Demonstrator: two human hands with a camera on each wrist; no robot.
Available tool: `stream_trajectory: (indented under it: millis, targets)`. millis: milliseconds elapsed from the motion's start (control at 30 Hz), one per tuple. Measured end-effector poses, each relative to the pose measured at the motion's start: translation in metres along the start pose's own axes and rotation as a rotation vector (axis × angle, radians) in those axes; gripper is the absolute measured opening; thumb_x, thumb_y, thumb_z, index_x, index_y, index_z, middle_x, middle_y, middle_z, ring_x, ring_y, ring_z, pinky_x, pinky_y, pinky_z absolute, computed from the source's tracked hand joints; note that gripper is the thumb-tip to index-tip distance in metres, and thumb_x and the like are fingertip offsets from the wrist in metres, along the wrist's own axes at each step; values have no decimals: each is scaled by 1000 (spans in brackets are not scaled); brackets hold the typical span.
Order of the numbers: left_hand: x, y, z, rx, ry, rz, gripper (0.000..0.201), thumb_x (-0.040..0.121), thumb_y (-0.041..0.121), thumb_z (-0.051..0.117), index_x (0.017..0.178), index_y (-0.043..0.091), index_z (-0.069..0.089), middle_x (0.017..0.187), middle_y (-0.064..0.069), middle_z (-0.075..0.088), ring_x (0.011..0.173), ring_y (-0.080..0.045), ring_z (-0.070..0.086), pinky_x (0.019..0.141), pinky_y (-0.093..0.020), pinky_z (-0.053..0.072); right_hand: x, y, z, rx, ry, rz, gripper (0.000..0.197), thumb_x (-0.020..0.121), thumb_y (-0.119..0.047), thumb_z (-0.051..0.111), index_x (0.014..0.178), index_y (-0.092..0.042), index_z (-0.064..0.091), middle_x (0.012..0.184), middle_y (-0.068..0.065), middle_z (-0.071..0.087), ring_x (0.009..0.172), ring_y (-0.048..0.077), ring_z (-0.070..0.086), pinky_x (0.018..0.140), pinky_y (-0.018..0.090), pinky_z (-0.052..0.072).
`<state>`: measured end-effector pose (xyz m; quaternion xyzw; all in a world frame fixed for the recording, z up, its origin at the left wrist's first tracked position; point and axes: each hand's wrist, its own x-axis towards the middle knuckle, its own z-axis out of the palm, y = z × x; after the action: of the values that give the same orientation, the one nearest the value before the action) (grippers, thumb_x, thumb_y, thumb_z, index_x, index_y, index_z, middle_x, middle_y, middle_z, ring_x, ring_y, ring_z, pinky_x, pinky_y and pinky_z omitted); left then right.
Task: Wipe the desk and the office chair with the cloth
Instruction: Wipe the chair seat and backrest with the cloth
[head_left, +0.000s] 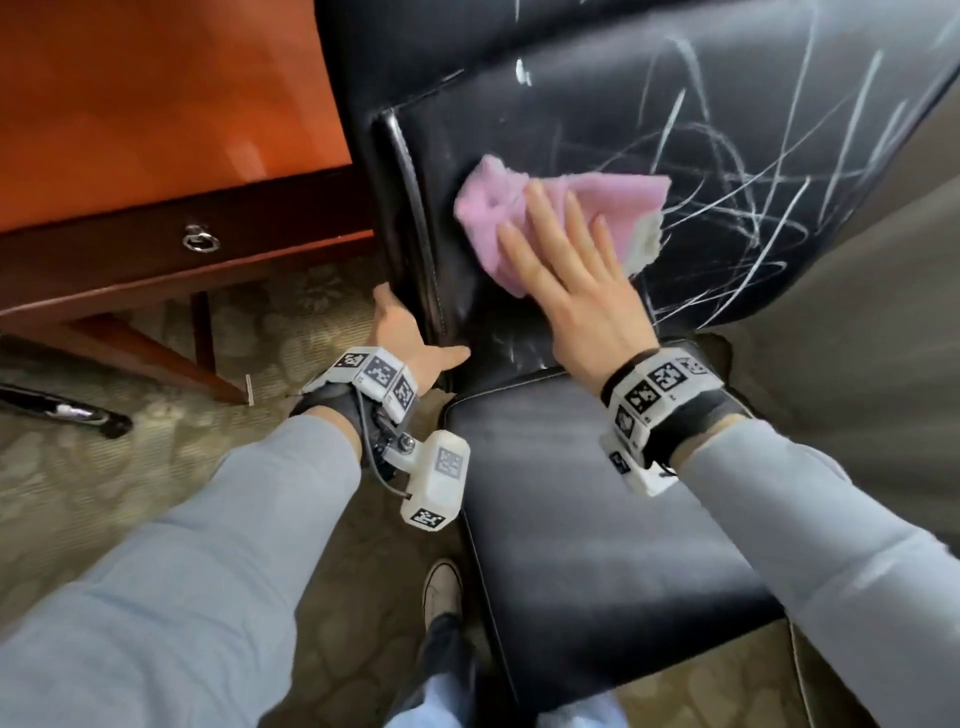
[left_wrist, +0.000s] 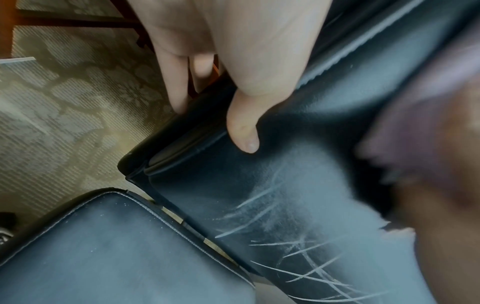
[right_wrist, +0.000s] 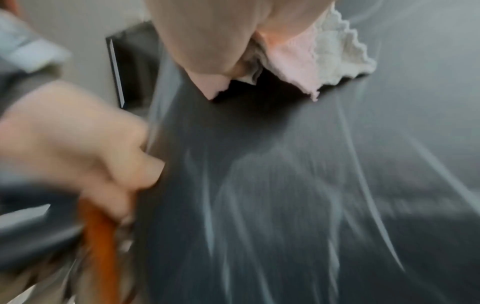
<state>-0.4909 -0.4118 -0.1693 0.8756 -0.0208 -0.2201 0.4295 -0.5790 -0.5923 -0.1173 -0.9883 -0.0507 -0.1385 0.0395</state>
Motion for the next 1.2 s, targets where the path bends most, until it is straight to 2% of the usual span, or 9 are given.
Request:
stream_trajectory:
  millis: [167, 333, 433, 533, 667, 767, 1033, 1100, 1200]
  targets:
    - [-2, 10, -5, 36, -37, -28, 99, 68, 18, 91, 142, 7, 27, 135, -9, 55, 123, -23, 53, 100, -28, 38, 38, 4, -25, 146, 339, 272, 76, 79, 14, 45, 152, -2, 27, 157, 32, 15, 145, 51, 7, 120, 59, 8]
    - [-8, 14, -6, -95, 63, -10, 102, 61, 33, 95, 141, 13, 35, 131, 3, 58, 120, -13, 56, 102, -30, 43, -13, -22, 27, 103, 101, 41, 66, 90, -8, 56, 152, -11, 32, 160, 19, 21, 147, 43, 15, 119, 57, 17]
    - [-13, 19, 2, -83, 88, -43, 106, 70, 35, 90, 151, 14, 24, 145, 1, 49, 132, -17, 47, 109, -29, 34, -13, 20, 18, 139, 246, 393, 62, 96, -11, 49, 153, -7, 27, 159, 24, 16, 147, 45, 11, 120, 55, 10]
    - [-12, 22, 0, -72, 95, -64, 100, 76, 33, 86, 151, 14, 23, 145, 1, 48, 131, -18, 46, 103, -26, 32, 8, 39, 1, 352, 464, 668, 60, 102, -18, 42, 152, 4, 18, 158, 31, 5, 147, 46, 1, 121, 38, -6]
    - [-11, 25, -2, -3, 92, -54, 82, 86, 21, 76, 149, 12, 25, 127, 6, 48, 116, -12, 47, 88, -16, 30, 15, -27, 11, 371, 296, 273, 65, 93, -10, 53, 151, 0, 27, 158, 28, 13, 146, 50, 4, 122, 54, 4]
    - [-11, 24, -2, 64, 79, -34, 72, 90, 8, 69, 151, 10, 30, 139, -5, 53, 125, -20, 52, 85, -16, 33, 7, -56, 24, 226, 120, 21, 76, 85, -8, 59, 154, -17, 28, 162, 11, 19, 149, 38, 9, 120, 53, 9]
    - [-3, 33, -5, 18, 21, -76, 95, 77, 31, 85, 147, 11, 23, 142, -9, 49, 129, -28, 49, 101, -31, 35, 17, 25, -4, 347, 394, 698, 69, 91, -9, 42, 155, -2, 16, 160, 26, 3, 148, 44, 0, 120, 48, 0]
    - [-1, 32, -5, 19, 15, -76, 97, 77, 32, 85, 146, 10, 22, 143, -9, 49, 130, -28, 48, 105, -32, 35, 22, 6, -3, 390, 413, 653, 70, 89, -4, 43, 153, 2, 17, 160, 28, 4, 148, 45, -1, 121, 45, -2]
    - [-2, 28, -7, 5, 18, -73, 95, 72, 29, 88, 142, 8, 27, 135, -7, 53, 122, -23, 53, 97, -28, 38, 9, -46, 18, 339, 219, 309, 74, 82, 4, 46, 153, -3, 23, 160, 24, 12, 147, 47, 4, 121, 53, 7]
